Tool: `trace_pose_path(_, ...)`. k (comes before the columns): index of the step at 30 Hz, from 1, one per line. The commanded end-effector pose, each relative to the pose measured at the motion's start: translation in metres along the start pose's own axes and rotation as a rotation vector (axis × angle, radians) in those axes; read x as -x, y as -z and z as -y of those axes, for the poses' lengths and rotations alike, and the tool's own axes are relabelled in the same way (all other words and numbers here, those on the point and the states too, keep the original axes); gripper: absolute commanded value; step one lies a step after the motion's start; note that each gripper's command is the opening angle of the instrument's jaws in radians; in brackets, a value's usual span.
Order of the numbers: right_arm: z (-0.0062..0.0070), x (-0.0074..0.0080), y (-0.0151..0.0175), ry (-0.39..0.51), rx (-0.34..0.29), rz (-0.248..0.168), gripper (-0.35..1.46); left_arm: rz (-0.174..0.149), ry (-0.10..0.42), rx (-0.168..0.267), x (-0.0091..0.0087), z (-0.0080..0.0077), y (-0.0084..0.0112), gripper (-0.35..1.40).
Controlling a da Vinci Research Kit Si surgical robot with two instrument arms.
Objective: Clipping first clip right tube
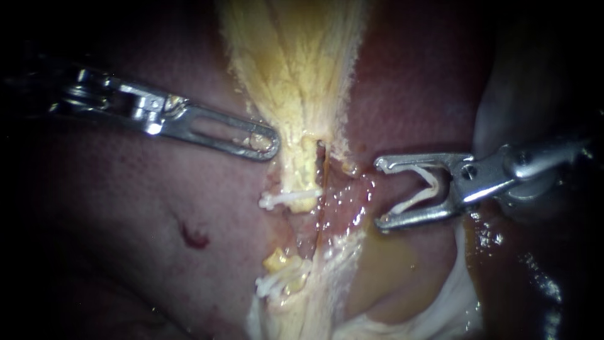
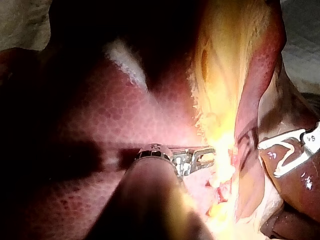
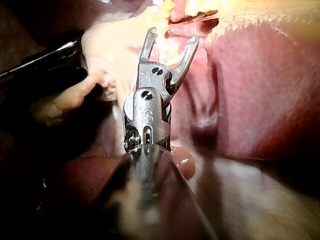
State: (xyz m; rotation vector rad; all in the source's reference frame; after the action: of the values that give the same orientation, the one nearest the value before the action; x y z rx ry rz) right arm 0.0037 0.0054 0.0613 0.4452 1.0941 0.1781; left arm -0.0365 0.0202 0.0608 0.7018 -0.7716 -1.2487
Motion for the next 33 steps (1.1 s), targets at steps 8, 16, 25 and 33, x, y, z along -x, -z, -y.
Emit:
trace_pose_path(8,0.0000,-0.0001,0.0000,0.000,0.000,0.000,0.50,0.005,0.006,0.007,0.0010,0.0004,0.0046,-0.35)
trace_pose_path(16,0.0000,-0.0002,-0.0001,0.000,0.001,0.000,0.50,0.038,0.018,0.002,0.0023,0.0010,0.0080,-0.35)
trace_pose_path(25,0.0002,0.0002,-0.0015,0.004,-0.014,-0.001,0.50,0.042,0.020,0.006,0.0020,0.0016,0.0080,-0.35)
trace_pose_path(33,0.0005,0.0029,-0.0059,-0.040,-0.033,0.002,0.50,0.043,0.020,0.007,0.0018,0.0018,0.0080,-0.35)
